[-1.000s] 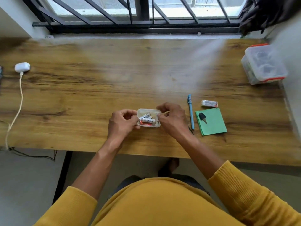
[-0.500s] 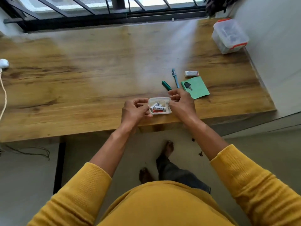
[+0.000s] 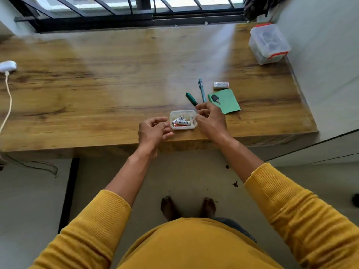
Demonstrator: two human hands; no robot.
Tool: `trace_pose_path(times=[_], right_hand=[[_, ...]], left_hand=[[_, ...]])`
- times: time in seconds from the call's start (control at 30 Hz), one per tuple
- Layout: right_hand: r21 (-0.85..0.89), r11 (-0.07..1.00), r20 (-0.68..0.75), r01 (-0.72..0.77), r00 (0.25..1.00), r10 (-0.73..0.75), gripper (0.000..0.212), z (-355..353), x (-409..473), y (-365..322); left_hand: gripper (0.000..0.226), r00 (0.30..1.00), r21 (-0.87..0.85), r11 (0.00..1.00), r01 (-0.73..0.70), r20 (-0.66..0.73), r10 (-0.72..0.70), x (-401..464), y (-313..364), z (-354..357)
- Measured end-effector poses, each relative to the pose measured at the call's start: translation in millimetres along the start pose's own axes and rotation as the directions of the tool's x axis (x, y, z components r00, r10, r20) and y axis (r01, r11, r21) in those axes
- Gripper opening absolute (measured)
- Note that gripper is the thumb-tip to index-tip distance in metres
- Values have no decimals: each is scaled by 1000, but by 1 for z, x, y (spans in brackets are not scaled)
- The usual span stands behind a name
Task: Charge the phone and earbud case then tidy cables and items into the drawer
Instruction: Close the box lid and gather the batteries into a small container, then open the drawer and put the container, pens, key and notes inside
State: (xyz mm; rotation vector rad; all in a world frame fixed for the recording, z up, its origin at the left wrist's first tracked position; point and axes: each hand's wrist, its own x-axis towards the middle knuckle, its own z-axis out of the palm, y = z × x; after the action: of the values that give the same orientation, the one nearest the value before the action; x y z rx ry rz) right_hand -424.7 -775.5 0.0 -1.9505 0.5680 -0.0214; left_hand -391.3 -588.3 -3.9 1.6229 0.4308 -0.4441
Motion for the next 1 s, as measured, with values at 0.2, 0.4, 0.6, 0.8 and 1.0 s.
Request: trace_pose_path(times=[0.2, 0.4, 0.6, 0.8, 1.0], right_hand=[[151, 988, -9, 8, 1000, -7, 22, -7, -22, 21], [342, 915, 160, -214, 973, 167, 33, -9, -43, 42], [520, 642, 334, -564, 825, 455, 55, -9, -51, 75], [688, 384, 356, -616, 747, 562, 57, -4, -57, 106], [811, 164, 314, -561, 655, 687, 49, 9, -43, 121]], left_hand=[[20, 965, -303, 921, 243, -21, -262, -36, -39, 20], [23, 827, -583, 619, 526, 182, -532, -46, -59, 47], [44, 772, -664, 478, 575, 246, -587, -27, -85, 63], [60, 723, -709, 364, 604, 295, -624, -12, -101, 76], [73, 712, -777, 317, 543, 227, -664, -3, -112, 85]])
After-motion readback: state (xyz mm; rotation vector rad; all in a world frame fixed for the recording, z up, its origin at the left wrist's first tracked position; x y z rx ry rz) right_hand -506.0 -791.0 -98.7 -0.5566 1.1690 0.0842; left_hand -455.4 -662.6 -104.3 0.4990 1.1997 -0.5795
